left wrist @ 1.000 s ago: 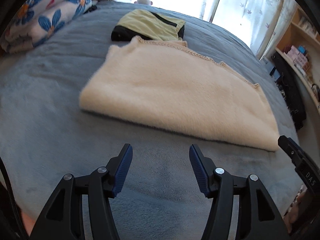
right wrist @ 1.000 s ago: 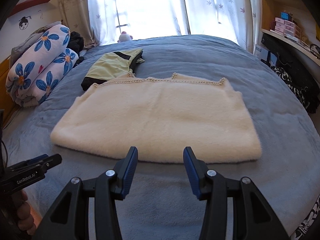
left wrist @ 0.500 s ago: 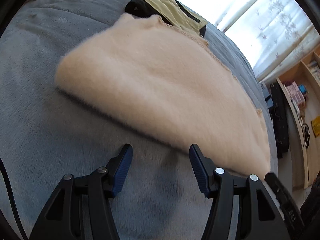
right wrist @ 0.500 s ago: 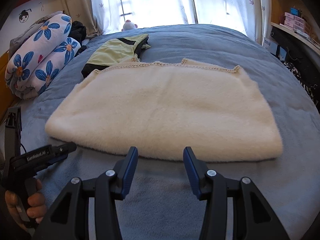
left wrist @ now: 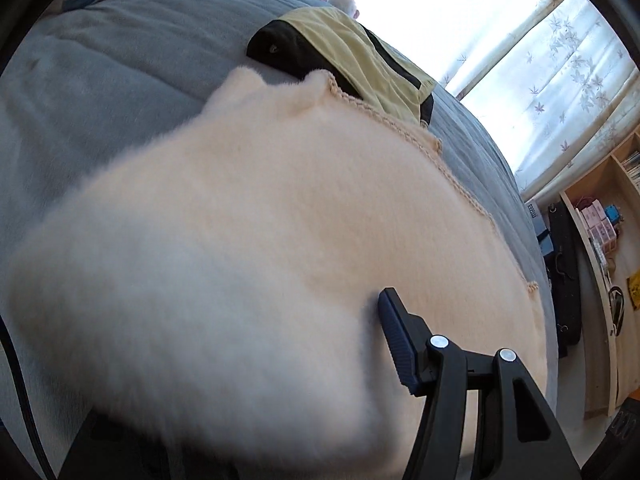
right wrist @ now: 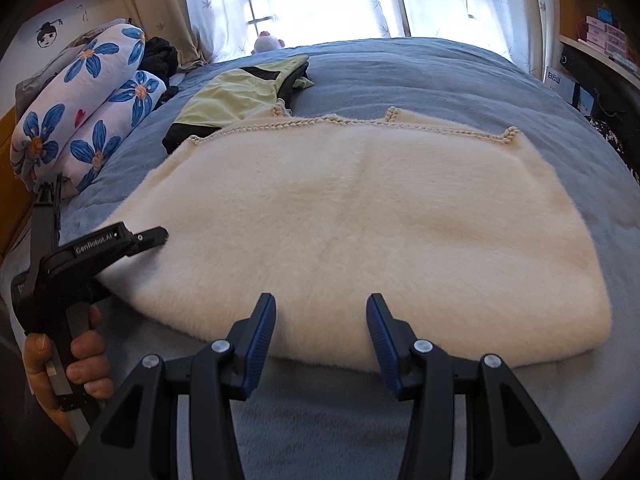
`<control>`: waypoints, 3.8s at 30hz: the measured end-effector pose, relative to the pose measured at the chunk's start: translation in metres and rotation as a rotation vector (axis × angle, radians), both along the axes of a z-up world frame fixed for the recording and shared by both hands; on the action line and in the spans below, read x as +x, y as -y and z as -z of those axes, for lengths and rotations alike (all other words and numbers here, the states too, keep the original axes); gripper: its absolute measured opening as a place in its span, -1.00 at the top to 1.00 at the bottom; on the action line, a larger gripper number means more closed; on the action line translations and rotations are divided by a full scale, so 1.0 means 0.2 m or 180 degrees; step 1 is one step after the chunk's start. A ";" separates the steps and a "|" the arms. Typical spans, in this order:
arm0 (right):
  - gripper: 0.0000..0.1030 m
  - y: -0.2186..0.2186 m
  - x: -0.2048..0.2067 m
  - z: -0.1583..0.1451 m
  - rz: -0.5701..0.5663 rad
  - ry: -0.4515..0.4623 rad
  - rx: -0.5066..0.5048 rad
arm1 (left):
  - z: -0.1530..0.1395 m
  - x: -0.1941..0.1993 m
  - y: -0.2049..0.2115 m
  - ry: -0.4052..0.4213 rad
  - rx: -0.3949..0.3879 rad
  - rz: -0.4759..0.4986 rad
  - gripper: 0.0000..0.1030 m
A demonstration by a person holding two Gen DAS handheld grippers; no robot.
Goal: Fold large clothes
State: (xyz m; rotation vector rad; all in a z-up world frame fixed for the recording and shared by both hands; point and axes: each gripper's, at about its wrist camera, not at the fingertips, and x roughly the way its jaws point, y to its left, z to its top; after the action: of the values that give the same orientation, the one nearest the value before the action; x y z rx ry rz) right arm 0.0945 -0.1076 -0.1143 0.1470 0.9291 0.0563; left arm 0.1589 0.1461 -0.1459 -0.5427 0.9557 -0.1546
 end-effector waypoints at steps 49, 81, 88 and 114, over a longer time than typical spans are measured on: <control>0.70 1.39 -0.42 0.02 0.1701 -0.0096 0.0638 | -0.31 -0.43 1.89 0.1220 0.1877 0.2653 -0.31; 0.57 1.25 0.21 0.03 0.0634 -0.0594 0.1297 | -0.39 0.13 1.15 0.0220 0.1374 0.1690 -0.55; 0.66 1.22 -0.11 -0.18 0.0645 0.0049 0.1048 | -0.45 0.04 1.20 0.0337 0.1350 0.1852 0.01; 0.16 1.53 0.41 0.07 0.1105 -0.0475 0.1030 | -0.43 0.39 1.22 0.0268 0.1131 0.1727 -0.30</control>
State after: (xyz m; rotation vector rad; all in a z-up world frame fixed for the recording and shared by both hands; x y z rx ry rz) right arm 0.1771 -0.4137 -0.1278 0.6171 1.0270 -0.1281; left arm 0.2360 -0.0972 -0.0607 0.0596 1.0028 -0.4792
